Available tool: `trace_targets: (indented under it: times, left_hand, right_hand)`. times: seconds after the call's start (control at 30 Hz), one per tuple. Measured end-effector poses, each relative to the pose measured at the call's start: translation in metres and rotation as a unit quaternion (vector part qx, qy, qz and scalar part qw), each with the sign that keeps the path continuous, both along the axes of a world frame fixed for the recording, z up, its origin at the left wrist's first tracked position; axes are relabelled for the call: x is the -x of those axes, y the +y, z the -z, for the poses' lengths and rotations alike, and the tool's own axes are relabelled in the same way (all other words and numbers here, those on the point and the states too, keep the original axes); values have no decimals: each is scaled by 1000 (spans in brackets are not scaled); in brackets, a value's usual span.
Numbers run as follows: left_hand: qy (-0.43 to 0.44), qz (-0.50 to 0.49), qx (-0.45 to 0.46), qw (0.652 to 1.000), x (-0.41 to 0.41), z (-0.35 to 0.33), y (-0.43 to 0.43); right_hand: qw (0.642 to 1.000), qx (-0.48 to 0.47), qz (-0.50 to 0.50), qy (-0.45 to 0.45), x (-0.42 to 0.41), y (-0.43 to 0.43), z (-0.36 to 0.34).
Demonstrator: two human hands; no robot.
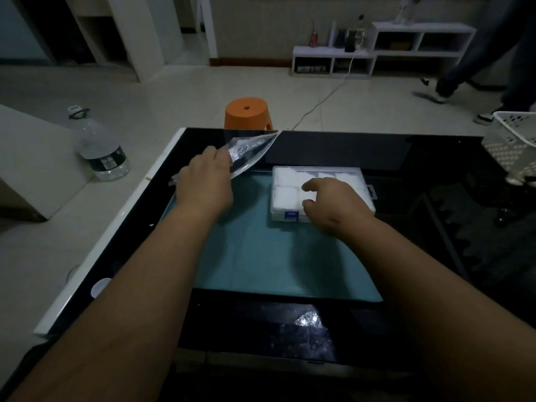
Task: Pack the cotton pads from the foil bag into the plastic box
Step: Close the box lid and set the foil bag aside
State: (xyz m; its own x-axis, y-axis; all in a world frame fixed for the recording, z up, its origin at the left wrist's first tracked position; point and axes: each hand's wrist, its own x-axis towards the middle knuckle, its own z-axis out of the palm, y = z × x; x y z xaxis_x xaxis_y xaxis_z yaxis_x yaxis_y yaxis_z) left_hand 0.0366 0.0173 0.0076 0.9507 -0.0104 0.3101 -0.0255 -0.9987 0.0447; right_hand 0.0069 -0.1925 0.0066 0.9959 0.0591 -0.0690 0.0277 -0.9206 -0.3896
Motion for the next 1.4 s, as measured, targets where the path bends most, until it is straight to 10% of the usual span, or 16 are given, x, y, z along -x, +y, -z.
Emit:
trace_targets:
  times: [0.47, 0.67, 0.9, 1.4]
  left_hand:
    - [-153, 241, 64, 956, 4, -22, 0]
    - [-174, 136, 330, 918, 5, -24, 2]
    - [-49, 100, 590, 800, 0, -19, 2]
    - [43, 129, 609, 781, 0, -5, -10]
  right_hand:
    - [965, -194, 64, -167, -12, -23, -12]
    - [917, -344, 70, -188, -16, -27, -17]
    - [876, -444, 87, -164, -19, -28, -19]
    - [860, -444, 169, -188, -19, -32, -18]
